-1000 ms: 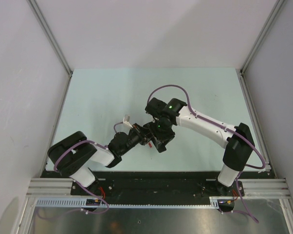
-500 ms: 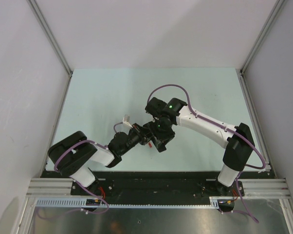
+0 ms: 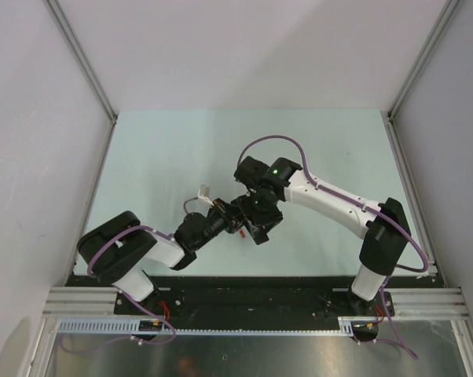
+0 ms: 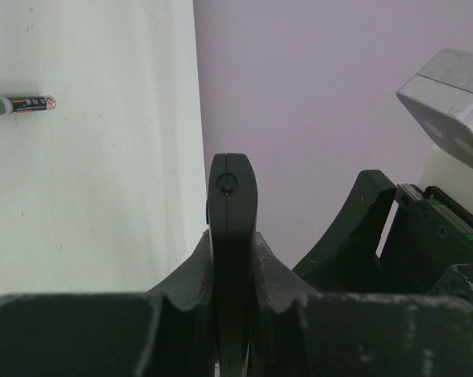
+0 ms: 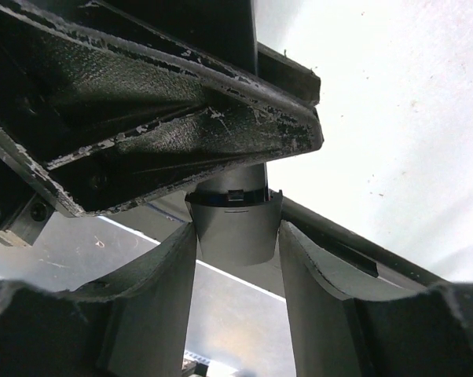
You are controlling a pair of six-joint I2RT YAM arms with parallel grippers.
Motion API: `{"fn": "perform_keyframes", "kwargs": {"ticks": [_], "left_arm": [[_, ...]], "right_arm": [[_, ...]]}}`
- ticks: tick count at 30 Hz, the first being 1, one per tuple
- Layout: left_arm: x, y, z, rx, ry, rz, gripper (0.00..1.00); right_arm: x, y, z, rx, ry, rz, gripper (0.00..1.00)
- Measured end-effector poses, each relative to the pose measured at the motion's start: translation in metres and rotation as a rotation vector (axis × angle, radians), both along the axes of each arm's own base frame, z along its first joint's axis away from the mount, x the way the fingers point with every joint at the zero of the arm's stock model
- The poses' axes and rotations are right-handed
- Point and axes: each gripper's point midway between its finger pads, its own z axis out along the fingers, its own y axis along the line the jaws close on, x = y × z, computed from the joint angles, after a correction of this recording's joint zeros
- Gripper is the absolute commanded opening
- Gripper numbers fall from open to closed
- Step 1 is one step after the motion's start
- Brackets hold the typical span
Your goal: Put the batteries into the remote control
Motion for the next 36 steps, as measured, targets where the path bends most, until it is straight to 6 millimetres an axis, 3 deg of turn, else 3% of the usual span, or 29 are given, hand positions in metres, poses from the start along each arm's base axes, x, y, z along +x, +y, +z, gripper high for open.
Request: {"fn": "perform_keyframes", "kwargs": {"ticks": [27, 36], "left_arm": [[0.004, 0.003, 0.007, -0.040, 0.013, 0.013, 0.00], [0.004, 0.003, 0.009, -0.049, 0.010, 0.013, 0.00]], "right_arm": [[0.009, 0.007, 0.011, 0.014, -0.056, -0.002, 0.62], [0.014, 0.012, 0.021, 0.032, -0.085, -0.005, 0.73]]}}
